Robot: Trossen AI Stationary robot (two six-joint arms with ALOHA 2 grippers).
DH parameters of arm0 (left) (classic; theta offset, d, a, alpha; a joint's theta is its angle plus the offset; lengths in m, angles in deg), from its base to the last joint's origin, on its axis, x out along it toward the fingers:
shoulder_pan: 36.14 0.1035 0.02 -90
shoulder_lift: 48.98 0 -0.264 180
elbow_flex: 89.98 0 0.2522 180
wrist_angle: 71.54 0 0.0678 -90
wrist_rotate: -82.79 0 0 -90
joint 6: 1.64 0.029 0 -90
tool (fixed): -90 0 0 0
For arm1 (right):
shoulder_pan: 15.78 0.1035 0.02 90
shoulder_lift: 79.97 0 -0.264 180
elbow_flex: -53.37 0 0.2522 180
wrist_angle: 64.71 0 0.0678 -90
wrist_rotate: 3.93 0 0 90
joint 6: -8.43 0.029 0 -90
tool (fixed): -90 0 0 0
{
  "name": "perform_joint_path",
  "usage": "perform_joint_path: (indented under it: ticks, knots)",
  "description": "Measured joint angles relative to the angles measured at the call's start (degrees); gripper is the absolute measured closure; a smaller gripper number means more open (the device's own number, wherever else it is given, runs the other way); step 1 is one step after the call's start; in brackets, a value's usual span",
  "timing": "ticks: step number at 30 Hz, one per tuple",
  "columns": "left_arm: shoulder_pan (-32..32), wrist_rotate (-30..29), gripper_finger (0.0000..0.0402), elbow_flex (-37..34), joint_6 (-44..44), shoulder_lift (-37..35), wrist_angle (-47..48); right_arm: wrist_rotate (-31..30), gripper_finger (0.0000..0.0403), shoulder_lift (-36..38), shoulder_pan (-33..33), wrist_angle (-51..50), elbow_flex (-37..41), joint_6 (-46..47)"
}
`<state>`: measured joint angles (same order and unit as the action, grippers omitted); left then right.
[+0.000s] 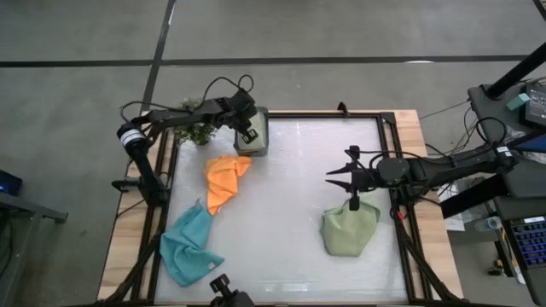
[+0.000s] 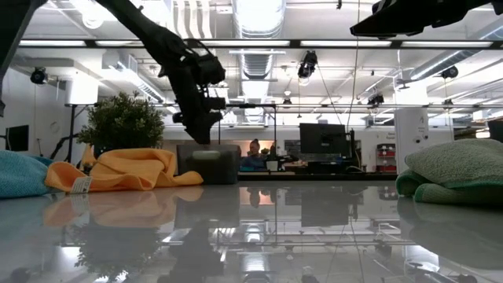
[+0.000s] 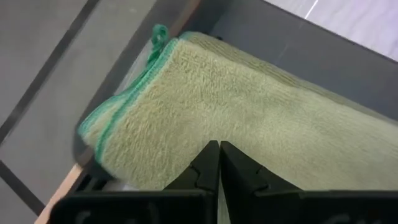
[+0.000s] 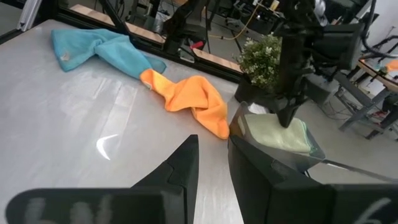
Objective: Fold microfiber towels
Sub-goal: Put the top green folded towel into the bin
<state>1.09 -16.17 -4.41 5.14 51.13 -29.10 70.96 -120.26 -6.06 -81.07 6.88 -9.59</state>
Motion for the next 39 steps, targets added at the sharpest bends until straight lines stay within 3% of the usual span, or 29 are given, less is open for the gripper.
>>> perform_joint_path:
  ticks: [10, 18, 23, 35, 39]
  knots:
    - [-0.2, 1.0, 0.0401, 0.2, 0.0, 4.1, -4.6, 0.0, 0.0323, 0.0, -0.6, -0.1, 0.1, 0.0]
    - [-0.4, 0.9, 0.0402, 0.9, 1.6, -1.8, -1.1, 0.0, 0.0323, 0.0, -0.7, -0.1, 0.2, 0.0]
    - [0.5, -2.1, 0.0401, -0.8, 2.6, -2.4, -0.9, 0.0, 0.0323, 0.0, -0.7, -0.1, 0.2, 0.0]
    - [0.6, -3.4, 0.0402, -1.5, 2.3, 4.4, -4.2, 0.0, 0.0323, 0.0, -0.8, -0.2, 0.2, 0.0]
    - [0.4, -3.4, 0.0402, -1.3, 1.1, 3.7, -4.1, 0.0, 0.0323, 0.0, -0.8, -0.2, 0.2, 0.0]
